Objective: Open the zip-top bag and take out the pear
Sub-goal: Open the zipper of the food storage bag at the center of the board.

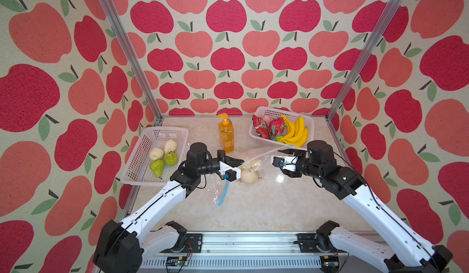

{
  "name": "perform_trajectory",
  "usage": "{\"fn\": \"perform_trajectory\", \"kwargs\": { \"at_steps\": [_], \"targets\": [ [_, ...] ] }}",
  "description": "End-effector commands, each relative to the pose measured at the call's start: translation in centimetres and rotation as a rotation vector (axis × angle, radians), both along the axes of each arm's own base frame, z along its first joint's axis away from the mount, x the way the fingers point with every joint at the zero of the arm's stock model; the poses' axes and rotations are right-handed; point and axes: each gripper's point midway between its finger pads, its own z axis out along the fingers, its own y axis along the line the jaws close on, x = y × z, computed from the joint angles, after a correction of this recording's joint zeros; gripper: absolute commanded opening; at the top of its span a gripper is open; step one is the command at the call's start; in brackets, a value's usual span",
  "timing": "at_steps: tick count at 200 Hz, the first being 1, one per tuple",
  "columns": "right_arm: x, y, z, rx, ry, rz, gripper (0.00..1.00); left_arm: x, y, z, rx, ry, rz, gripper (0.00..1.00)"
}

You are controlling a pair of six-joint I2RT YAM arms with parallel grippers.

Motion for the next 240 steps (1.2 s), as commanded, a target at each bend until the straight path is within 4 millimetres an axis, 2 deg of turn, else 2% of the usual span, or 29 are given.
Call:
{"fn": "perform_trajectory", "kwargs": {
  "at_steps": [1, 37, 79, 139, 170, 213, 240],
  "targets": [
    [0.9, 0.2, 1.6, 0.005, -0.038, -0.005, 0.59, -1.1, 0.1, 1.0, -0.010, -0.033, -0.023, 0.00],
    [1.8, 0.4, 2.4, 0.031, -0.004, -0.056, 0.60, -1.3, 0.1, 1.1, -0.007, -0.025, -0.016, 0.00],
    [1.6, -2.4, 2.9, 0.269, 0.190, -0.282, 0.61, 0.0, -0.3, 1.8, -0.032, 0.082, 0.043, 0.00],
    [0.8, -3.7, -0.5, 0.519, 0.528, -0.531, 0.67, 2.5, -1.5, 2.4, -0.059, 0.310, 0.166, 0.00],
    [0.4, -3.4, -2.0, 0.682, 0.699, -0.637, 0.67, 4.0, -1.8, 2.6, -0.064, 0.418, 0.247, 0.00],
    [0.9, -3.7, -4.2, 0.910, 0.931, -0.861, 0.68, 4.9, -2.0, 2.7, -0.079, 0.503, 0.309, 0.00],
    [1.9, -3.5, -5.0, 1.099, 1.045, -0.964, 0.78, 4.7, -2.2, 2.8, -0.067, 0.539, 0.300, 0.00]
  ]
}}
